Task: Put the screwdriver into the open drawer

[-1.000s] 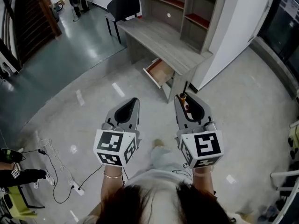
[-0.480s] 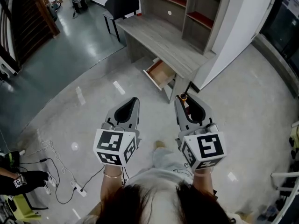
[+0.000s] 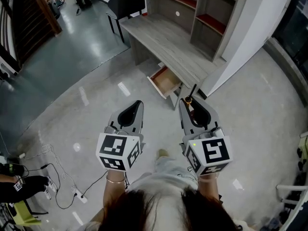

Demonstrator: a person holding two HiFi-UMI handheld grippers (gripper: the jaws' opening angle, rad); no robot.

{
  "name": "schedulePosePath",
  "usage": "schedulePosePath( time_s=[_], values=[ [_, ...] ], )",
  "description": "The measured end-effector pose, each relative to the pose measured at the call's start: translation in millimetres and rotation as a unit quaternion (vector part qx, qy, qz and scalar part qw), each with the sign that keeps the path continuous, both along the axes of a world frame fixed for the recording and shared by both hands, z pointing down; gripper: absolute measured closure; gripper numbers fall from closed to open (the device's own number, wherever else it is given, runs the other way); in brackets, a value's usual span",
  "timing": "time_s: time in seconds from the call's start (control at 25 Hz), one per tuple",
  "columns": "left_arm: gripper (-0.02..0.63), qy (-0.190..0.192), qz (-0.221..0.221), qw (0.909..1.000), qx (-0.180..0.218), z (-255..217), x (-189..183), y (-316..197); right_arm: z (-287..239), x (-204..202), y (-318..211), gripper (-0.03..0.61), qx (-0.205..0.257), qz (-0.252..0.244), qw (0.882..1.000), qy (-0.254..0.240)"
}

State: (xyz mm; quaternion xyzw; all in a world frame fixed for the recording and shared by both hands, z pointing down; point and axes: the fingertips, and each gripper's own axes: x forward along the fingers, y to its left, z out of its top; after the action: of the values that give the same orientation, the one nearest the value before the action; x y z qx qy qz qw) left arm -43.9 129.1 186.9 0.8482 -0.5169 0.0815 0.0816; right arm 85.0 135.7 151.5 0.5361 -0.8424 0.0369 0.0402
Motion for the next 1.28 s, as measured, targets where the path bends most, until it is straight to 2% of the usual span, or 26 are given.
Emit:
schedulePosePath(
  time_s=[0.36,0.72,1.0,1.28],
  values=[
    [0.595,0.001,-0.026,0.9997,0.002,0.5,11.5,-47.6,4.5,9.3,-49.2,0.483,-0.002,-0.029,1.0,0.005],
    [0.595,-0.004,-0.061,0.9981,-0.012,9.8,-2.7,-73.0,17.0,7.3,-87.2,0.483,-0.016,-0.048,0.999,-0.003],
    [0.595,-0.007,-0.065,0.9976,-0.021,17.8,-16.4,-100.8,27.3,-2.2,-116.6,0.483,-0.026,-0.045,0.999,-0.003],
    [0.595,-0.005,-0.06,0.9979,-0.023,21.4,-36.9,-152.8,35.9,-15.7,-163.3,0.483,-0.03,-0.029,0.999,0.011]
  ],
)
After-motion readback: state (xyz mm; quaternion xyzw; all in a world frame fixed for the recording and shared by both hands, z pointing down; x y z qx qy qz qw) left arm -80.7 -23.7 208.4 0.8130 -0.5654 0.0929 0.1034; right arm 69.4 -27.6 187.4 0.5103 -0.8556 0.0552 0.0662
